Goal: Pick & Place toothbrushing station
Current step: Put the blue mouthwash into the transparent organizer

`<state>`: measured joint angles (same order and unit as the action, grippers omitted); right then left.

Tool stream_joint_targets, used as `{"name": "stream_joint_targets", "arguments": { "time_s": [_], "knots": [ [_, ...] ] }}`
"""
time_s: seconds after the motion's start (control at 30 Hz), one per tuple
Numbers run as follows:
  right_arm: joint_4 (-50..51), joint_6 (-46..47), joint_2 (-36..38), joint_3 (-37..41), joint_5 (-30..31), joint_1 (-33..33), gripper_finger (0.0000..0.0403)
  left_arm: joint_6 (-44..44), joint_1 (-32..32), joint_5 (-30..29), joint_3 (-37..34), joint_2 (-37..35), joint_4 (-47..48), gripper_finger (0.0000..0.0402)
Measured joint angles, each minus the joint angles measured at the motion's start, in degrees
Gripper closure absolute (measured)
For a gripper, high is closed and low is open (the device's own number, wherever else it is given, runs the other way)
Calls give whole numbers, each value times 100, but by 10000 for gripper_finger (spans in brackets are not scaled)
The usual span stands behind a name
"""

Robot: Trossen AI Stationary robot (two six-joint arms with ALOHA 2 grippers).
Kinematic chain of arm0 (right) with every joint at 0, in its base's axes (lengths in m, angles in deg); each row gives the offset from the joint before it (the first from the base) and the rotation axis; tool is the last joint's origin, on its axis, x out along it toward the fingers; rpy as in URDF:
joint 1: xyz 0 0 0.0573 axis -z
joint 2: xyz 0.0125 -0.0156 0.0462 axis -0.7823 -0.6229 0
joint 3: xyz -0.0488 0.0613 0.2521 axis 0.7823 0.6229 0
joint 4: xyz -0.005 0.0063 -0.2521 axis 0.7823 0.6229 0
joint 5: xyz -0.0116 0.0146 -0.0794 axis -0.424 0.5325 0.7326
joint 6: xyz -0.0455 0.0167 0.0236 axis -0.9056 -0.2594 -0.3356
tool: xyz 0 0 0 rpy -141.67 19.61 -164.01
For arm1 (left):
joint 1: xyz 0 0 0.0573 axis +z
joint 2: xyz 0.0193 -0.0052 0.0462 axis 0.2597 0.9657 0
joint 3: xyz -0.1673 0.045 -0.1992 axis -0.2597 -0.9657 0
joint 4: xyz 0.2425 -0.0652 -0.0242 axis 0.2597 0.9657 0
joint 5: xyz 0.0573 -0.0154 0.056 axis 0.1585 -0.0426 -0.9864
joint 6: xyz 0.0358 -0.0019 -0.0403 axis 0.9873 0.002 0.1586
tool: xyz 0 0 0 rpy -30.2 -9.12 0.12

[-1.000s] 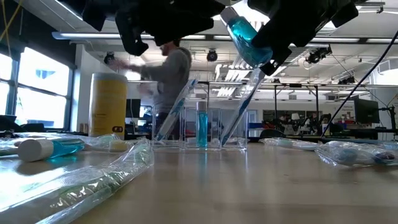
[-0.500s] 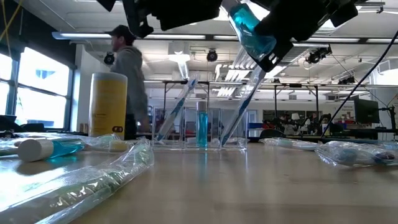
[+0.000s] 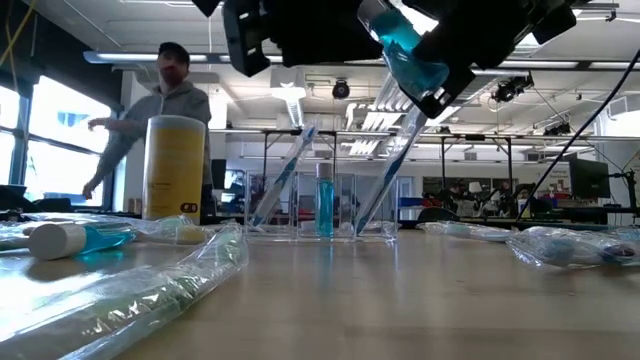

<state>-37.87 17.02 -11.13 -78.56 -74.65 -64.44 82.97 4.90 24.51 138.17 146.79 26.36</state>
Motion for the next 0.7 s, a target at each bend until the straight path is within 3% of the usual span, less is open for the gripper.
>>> {"name": "stream_joint_targets", "arguments": {
  "time_s": [0.7],
  "knots": [
    [163,-7,7,0,10,0,334,1,0,298,275,81,465,188]
  ]
}}
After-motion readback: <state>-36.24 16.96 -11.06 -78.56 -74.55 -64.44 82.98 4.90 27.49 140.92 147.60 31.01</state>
